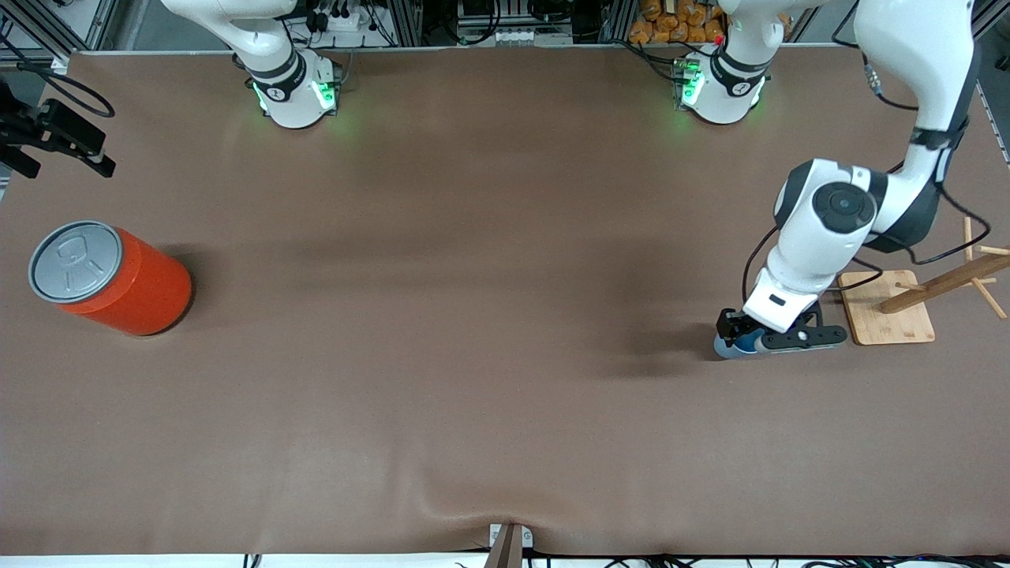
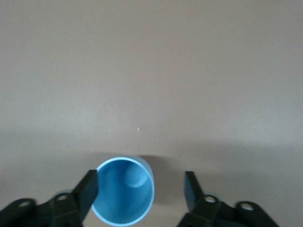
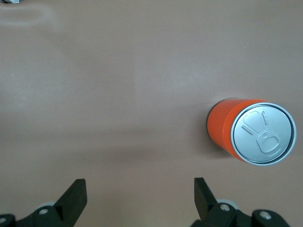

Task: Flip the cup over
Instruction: 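Set the cup on the table and open the left gripper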

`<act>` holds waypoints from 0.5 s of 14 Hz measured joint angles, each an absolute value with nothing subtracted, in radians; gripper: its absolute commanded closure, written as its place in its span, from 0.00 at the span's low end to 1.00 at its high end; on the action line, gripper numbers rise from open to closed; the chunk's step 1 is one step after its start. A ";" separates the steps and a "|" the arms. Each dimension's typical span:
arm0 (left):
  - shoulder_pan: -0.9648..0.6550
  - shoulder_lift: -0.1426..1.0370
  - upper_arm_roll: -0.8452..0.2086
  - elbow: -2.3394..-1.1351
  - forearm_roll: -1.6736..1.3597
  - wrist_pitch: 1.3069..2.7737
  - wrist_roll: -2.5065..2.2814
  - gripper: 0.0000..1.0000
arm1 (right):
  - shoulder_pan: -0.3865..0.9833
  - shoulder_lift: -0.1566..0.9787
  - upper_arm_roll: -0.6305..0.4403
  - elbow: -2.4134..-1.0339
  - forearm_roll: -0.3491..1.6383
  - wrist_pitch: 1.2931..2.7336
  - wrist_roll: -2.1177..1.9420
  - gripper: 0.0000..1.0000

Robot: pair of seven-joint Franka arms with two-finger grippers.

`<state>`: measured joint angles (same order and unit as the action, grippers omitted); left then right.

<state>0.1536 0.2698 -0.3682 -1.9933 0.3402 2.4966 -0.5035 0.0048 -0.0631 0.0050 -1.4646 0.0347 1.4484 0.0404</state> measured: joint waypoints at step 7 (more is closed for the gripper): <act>0.153 0.084 -0.436 -1.883 0.272 2.149 -0.475 0.00 | 0.004 -0.063 0.005 -1.465 0.031 1.449 0.040 0.00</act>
<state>0.1533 0.0839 -0.4365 -1.8835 0.2717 2.1494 -0.4750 0.0044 -0.0631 0.0046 -1.4647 0.0307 1.4488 0.0400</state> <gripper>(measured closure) 0.000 0.000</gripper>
